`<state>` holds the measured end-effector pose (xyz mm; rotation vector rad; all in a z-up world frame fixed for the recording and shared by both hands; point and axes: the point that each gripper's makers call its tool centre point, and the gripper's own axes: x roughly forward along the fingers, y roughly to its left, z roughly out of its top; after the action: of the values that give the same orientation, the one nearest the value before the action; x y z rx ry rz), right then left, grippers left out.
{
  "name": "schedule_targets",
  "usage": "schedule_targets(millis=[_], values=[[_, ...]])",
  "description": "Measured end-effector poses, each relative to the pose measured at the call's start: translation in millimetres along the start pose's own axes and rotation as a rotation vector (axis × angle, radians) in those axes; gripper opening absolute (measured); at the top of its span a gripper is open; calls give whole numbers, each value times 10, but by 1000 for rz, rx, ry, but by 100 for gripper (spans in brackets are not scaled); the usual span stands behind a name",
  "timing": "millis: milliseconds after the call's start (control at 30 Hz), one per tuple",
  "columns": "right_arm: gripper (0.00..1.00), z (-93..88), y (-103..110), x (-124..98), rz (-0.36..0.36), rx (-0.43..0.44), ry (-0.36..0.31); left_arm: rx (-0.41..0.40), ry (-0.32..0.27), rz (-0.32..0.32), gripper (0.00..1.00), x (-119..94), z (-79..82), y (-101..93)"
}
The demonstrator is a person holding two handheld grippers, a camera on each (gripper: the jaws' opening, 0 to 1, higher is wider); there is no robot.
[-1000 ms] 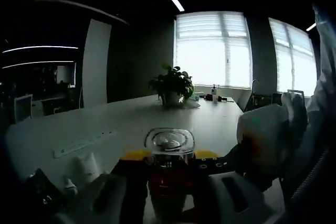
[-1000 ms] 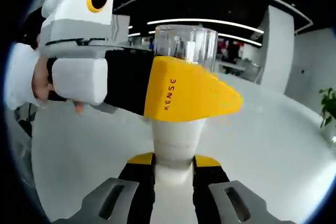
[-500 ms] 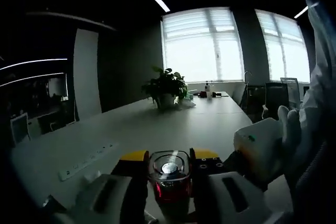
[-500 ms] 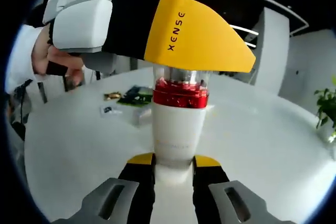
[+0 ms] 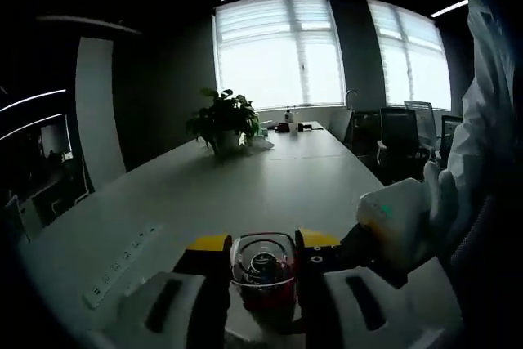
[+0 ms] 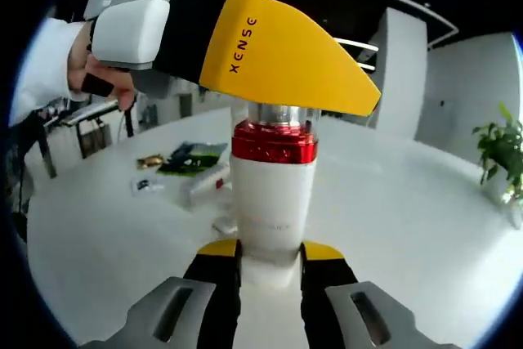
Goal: Arrange the skincare products in the storage area until every visible bottle or jar stands upright without overlapping.
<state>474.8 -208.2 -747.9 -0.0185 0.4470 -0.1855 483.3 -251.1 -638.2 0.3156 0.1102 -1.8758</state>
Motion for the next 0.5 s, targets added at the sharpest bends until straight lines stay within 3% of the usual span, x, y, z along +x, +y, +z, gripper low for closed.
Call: schedule_targets(millis=[100, 200, 367, 500], values=[[20, -20, -4, 10, 10, 87, 8, 10, 13, -20, 28, 30, -5, 28], [20, -14, -16, 10, 14, 59, -3, 46, 31, -20, 28, 5, 34, -194], [21, -68, 5, 5, 25, 33, 27, 42, 34, -6, 28, -19, 60, -333], [27, -140, 65, -10, 46, 30, 43, 24, 23, 10, 28, -46, 104, -346]])
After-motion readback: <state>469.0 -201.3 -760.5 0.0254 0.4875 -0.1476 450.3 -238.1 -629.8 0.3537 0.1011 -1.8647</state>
